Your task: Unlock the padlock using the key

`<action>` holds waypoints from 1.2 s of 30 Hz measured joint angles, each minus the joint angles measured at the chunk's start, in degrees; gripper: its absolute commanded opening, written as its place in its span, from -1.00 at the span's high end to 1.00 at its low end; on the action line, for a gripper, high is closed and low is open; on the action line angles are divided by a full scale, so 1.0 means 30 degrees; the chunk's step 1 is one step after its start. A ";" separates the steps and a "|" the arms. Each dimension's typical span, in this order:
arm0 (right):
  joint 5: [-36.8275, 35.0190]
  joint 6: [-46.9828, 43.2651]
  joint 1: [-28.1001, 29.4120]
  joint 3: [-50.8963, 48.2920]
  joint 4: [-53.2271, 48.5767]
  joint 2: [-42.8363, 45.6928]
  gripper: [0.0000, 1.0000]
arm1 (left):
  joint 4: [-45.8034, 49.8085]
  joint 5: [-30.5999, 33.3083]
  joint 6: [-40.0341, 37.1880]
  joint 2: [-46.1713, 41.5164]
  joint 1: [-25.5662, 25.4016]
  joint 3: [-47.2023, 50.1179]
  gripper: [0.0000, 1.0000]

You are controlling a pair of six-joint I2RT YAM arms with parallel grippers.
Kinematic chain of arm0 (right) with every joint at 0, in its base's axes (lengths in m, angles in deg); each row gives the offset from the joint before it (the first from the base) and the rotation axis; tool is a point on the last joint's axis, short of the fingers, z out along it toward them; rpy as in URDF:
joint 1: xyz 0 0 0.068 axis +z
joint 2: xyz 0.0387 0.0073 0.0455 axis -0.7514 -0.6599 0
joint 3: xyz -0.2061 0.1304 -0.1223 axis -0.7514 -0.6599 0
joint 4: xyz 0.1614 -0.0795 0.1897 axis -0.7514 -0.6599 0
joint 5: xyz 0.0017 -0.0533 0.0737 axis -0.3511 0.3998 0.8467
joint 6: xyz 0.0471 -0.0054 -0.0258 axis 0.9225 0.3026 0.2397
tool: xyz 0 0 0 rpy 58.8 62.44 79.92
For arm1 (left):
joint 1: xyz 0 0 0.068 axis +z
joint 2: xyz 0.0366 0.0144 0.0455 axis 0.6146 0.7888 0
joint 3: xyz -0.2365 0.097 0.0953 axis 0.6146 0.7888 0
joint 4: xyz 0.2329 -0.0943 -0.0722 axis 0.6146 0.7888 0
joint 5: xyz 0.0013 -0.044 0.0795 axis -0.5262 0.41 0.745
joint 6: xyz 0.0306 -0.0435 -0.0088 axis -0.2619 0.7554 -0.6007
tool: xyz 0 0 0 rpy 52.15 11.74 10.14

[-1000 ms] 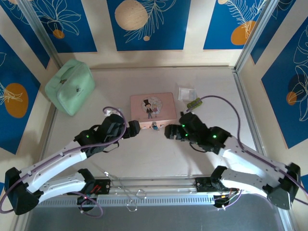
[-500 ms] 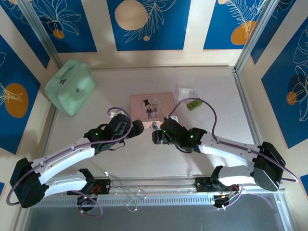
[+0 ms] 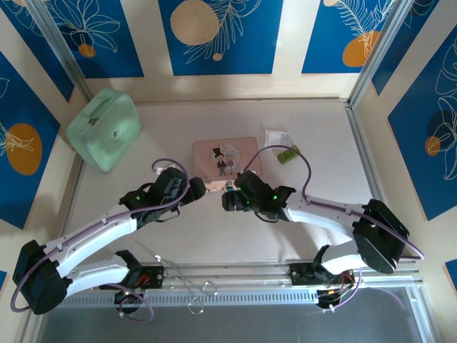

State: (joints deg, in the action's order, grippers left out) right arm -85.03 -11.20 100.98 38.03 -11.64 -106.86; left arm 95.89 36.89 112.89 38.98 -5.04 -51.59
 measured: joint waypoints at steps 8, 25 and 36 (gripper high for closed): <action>0.1020 -0.0051 -0.0197 0.0058 0.0576 -0.0117 -0.68 | -0.0015 -0.0379 0.0058 0.0051 0.0197 0.0219 -0.65; 0.2302 -0.0066 -0.1472 0.0845 -0.0044 -0.0328 -0.65 | 0.0510 -0.2011 -0.0066 0.2579 0.0240 -0.0219 -0.51; 0.2353 0.0029 -0.1457 0.1574 -0.0051 -0.2018 -0.62 | 0.0415 -0.1836 -0.0102 0.1515 0.0248 -0.0262 -0.51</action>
State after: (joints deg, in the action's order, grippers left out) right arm -77.97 -11.11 96.61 42.75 -11.80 -112.92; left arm 97.13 31.38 112.59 43.52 -4.29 -52.38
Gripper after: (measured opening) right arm 0.808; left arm 0.754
